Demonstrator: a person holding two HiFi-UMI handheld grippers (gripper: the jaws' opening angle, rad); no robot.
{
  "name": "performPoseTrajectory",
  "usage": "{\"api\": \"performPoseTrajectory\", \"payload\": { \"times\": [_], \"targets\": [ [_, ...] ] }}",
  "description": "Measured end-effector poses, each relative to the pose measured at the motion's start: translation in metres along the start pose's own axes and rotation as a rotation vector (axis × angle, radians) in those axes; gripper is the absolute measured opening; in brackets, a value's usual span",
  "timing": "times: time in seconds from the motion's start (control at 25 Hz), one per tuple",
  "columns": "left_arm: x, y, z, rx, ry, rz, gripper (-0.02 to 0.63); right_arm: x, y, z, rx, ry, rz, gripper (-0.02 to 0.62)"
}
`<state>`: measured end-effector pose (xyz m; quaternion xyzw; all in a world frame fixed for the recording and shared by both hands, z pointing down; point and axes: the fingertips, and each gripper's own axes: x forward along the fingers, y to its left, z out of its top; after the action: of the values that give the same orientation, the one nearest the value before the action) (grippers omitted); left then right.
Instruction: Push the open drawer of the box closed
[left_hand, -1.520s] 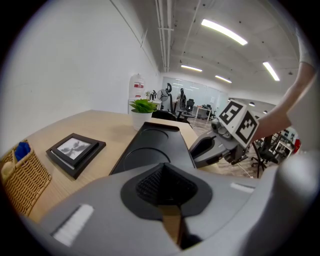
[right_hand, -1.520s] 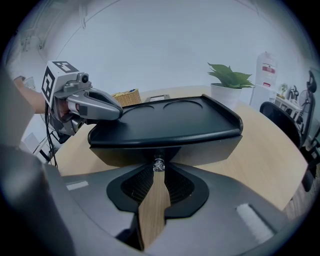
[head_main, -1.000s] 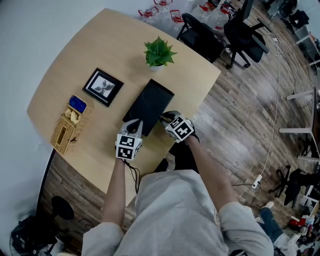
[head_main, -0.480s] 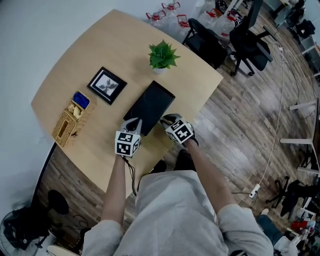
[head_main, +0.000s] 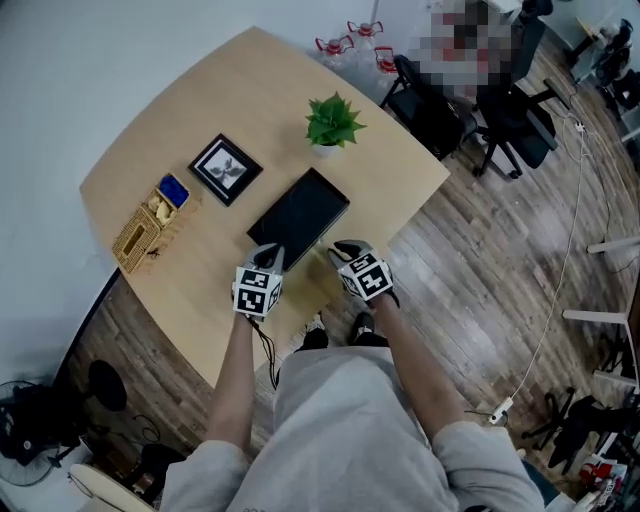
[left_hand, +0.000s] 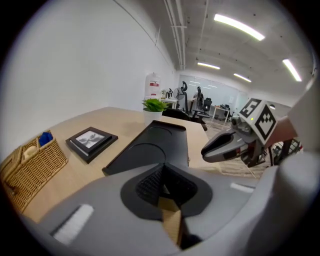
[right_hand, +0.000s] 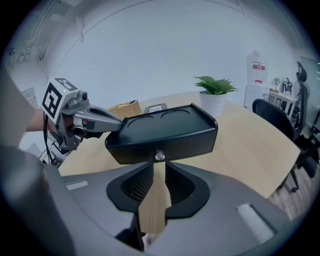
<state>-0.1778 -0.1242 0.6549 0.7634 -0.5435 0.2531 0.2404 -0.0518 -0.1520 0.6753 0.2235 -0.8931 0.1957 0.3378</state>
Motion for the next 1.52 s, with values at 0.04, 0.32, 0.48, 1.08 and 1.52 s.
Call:
{"api": "performPoseTrajectory", "payload": {
  "times": [0.04, 0.32, 0.48, 1.08, 1.52],
  "targets": [
    [-0.003, -0.004, -0.001, -0.019, -0.002, 0.016, 0.052, -0.004, 0.000, 0.001, 0.005, -0.013, 0.004, 0.072],
    [-0.029, -0.025, -0.005, -0.153, -0.035, 0.166, 0.052, -0.030, -0.001, 0.011, 0.006, -0.098, 0.040, 0.072],
    [-0.047, -0.039, -0.001, -0.220, -0.076, 0.263, 0.052, -0.048, -0.001, 0.017, 0.021, -0.164, 0.043, 0.072],
    [-0.101, -0.115, -0.009, -0.339, -0.250, 0.413, 0.052, -0.118, 0.012, -0.008, 0.013, -0.279, 0.064, 0.072],
    [-0.118, -0.133, -0.009, -0.326, -0.283, 0.444, 0.052, -0.139, 0.006, -0.020, 0.006, -0.307, 0.062, 0.071]
  ]
}}
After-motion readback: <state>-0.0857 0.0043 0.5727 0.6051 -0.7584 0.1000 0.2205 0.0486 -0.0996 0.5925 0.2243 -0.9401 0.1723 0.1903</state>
